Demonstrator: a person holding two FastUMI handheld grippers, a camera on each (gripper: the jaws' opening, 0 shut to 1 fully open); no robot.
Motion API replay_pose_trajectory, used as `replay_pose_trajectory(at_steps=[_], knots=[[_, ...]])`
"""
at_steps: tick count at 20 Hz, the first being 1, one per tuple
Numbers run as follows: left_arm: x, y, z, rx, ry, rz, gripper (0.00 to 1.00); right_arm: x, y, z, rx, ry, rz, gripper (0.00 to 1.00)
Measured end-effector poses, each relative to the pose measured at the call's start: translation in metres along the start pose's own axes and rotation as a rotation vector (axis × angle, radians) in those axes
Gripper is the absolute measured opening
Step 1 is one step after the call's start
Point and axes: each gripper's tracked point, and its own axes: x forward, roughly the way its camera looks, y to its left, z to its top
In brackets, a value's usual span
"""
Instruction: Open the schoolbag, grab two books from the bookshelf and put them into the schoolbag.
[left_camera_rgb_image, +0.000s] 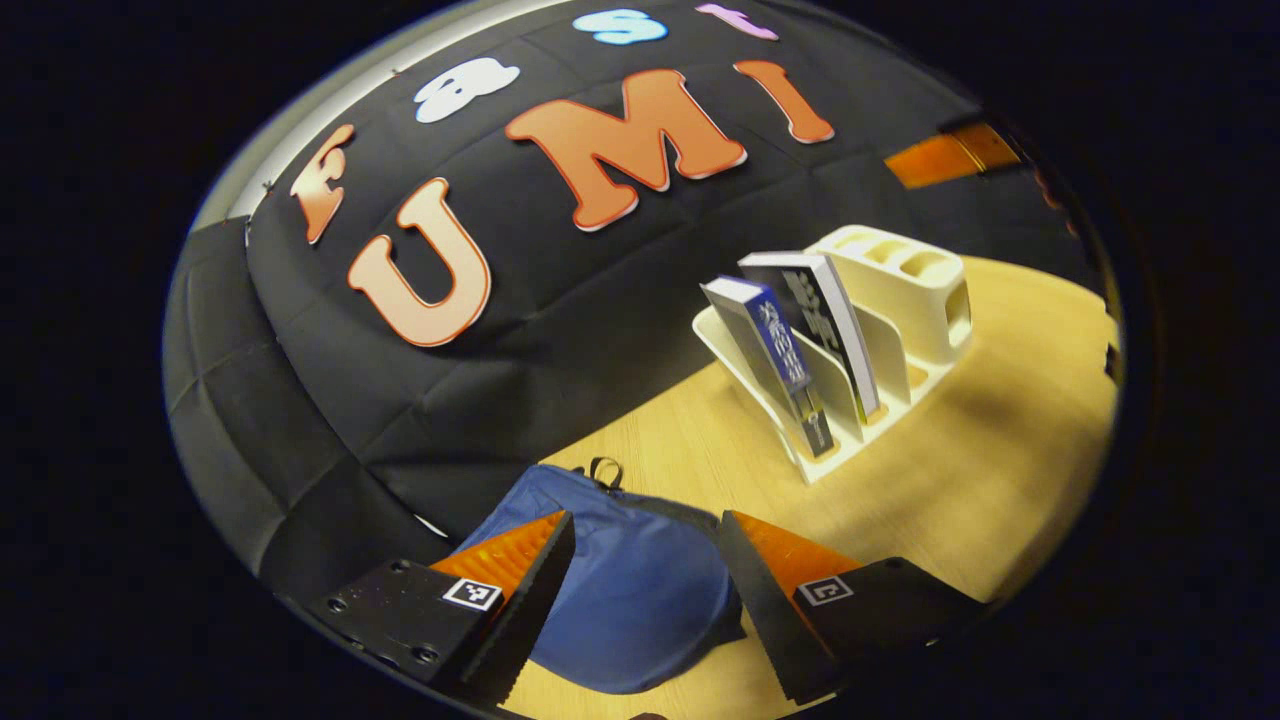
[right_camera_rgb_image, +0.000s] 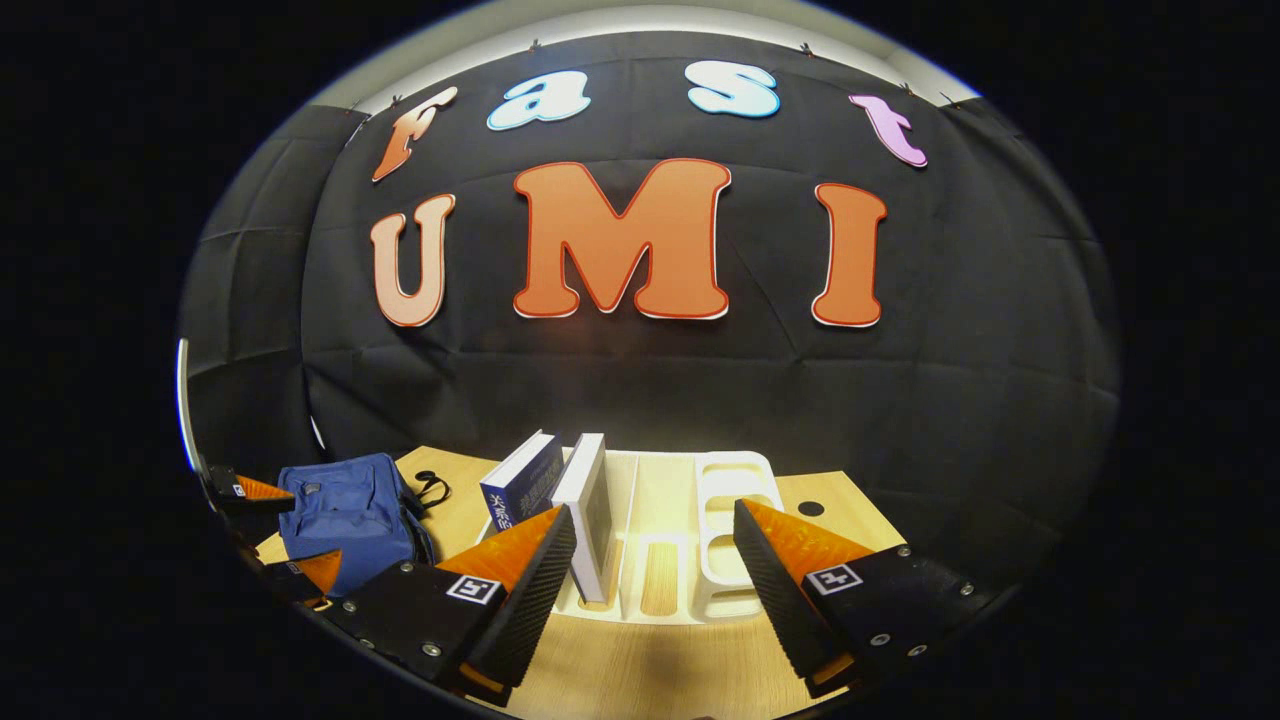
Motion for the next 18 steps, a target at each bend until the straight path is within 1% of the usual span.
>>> replay_pose_trajectory(at_steps=[4, 6, 9, 12, 16, 18], knots=[[0.007, -0.028, -0.038, 0.147, 0.104, -0.042, 0.92, 0.002, -0.019, -0.013, 0.003, 0.018, -0.024, 0.95], [0.011, -0.037, -0.063, 0.223, 0.194, -0.047, 0.93, 0.004, -0.028, -0.020, 0.014, 0.039, -0.043, 0.95], [0.023, -0.050, -0.095, 0.304, 0.273, -0.055, 0.94, 0.004, -0.040, -0.023, 0.015, 0.050, -0.072, 0.94], [0.029, -0.050, -0.123, 0.373, 0.360, -0.028, 0.94, 0.003, -0.045, -0.022, 0.012, 0.052, -0.084, 0.95], [0.038, -0.042, -0.146, 0.417, 0.432, 0.022, 0.94, 0.000, -0.048, -0.021, 0.001, 0.048, -0.095, 0.95], [0.040, -0.041, -0.155, 0.418, 0.461, 0.035, 0.92, -0.001, -0.049, -0.020, 0.002, 0.047, -0.099, 0.95]])
